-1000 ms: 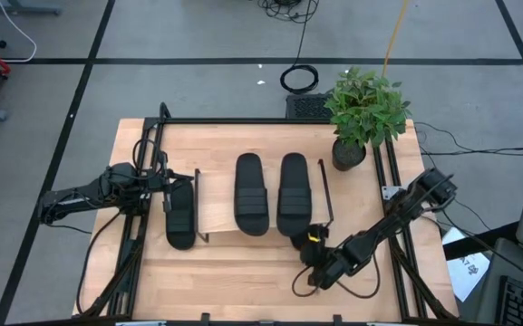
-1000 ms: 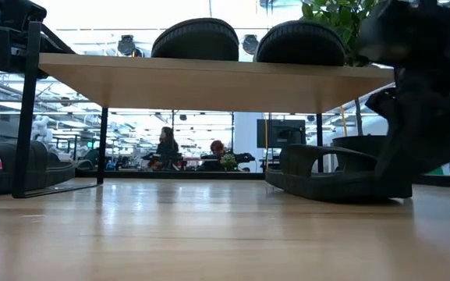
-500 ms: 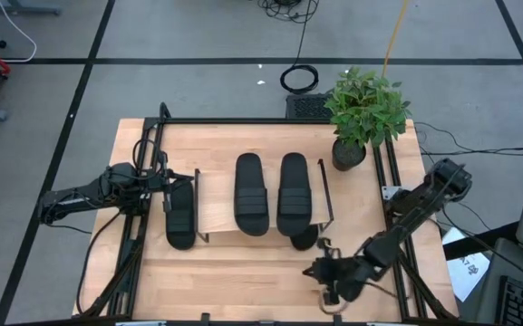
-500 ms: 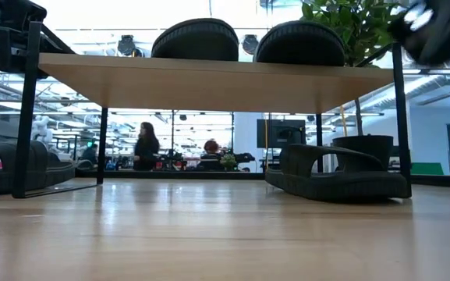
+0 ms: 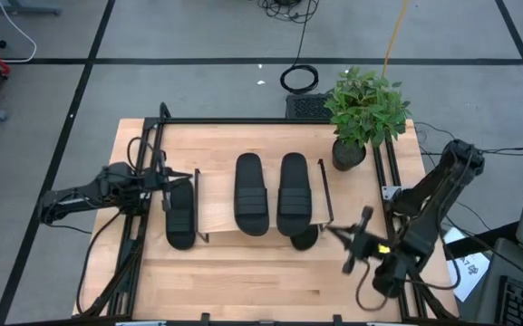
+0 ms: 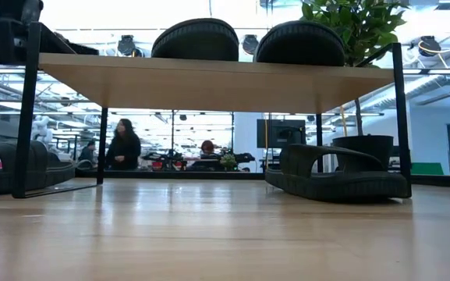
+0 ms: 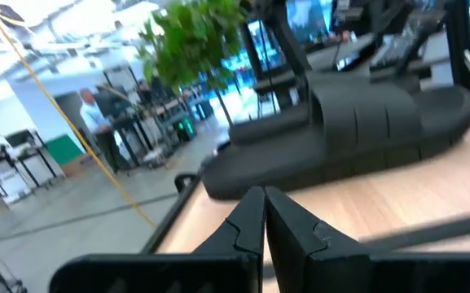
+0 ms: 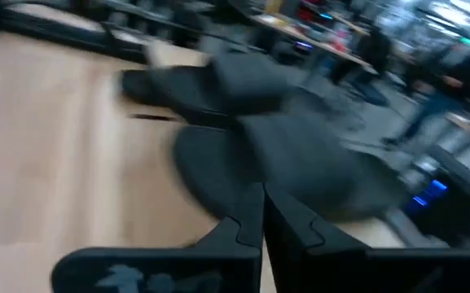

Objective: Pick and place slides into the shelf
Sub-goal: Adjust the shelf

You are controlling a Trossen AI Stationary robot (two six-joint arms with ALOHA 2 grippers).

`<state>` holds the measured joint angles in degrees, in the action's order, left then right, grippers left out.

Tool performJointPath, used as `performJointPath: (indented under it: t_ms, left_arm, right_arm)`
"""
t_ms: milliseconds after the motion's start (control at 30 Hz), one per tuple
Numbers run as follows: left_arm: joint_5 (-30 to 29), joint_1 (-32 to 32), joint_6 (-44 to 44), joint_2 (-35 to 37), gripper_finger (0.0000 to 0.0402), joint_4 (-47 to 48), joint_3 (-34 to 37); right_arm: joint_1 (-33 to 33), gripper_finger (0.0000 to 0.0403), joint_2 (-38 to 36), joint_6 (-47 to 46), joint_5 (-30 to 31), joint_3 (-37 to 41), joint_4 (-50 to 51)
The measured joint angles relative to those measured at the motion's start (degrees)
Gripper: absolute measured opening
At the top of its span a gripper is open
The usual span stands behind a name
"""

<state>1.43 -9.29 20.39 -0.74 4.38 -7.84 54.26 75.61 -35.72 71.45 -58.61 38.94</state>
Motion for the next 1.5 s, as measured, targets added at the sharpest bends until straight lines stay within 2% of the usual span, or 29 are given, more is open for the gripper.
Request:
performJointPath:
  t_ms: [167,300,433,533,633,733,867,1100,1267,1500]
  left_arm:
    - [-0.4,2.0,0.1,0.0,0.0005,-3.6,0.0]
    - [-7.4,3.9,1.1,0.0,0.0004,-4.3,0.0]
    - [-16.1,5.4,2.8,0.0,0.0002,-4.3,0.0]
    - [-19.9,5.9,3.8,0.0,0.0004,-4.8,0.0]
    - [-22.3,6.2,3.9,0.0,0.0005,-6.1,0.0]
    - [-22.5,6.2,3.8,0.0,0.0005,-8.0,0.0]
    - [-22.5,6.2,4.4,0.0,0.0005,-9.1,0.0]
    - [-22.5,6.2,4.6,0.0,0.0005,-9.5,0.0]
    - [-22.5,6.2,4.4,0.0,0.0005,-9.3,0.0]
    - [-22.4,6.2,4.1,0.0,0.0005,-8.7,0.0]
  right_arm:
    - [-3.5,0.0,-1.4,-18.9,1.3,0.0,19.6]
    - [-7.3,0.0,-0.9,-33.3,-5.7,1.1,32.5]
    - [-8.6,0.0,-1.0,-41.5,-8.3,4.9,37.0]
    - [-8.9,0.0,-1.1,-43.4,-9.0,7.8,36.9]
    - [-8.8,0.0,-1.9,-43.2,-11.9,9.2,36.0]
    - [-8.4,0.0,-3.0,-41.7,-11.6,9.5,34.3]
    - [-8.4,0.0,-4.2,-36.3,-11.7,9.6,30.3]
    - [-10.2,0.0,-4.8,-21.5,-12.0,9.6,17.7]
    - [-12.6,0.0,-4.8,-16.5,-13.3,9.6,14.3]
    - [-13.1,0.0,-4.8,-8.9,-19.9,9.6,8.1]
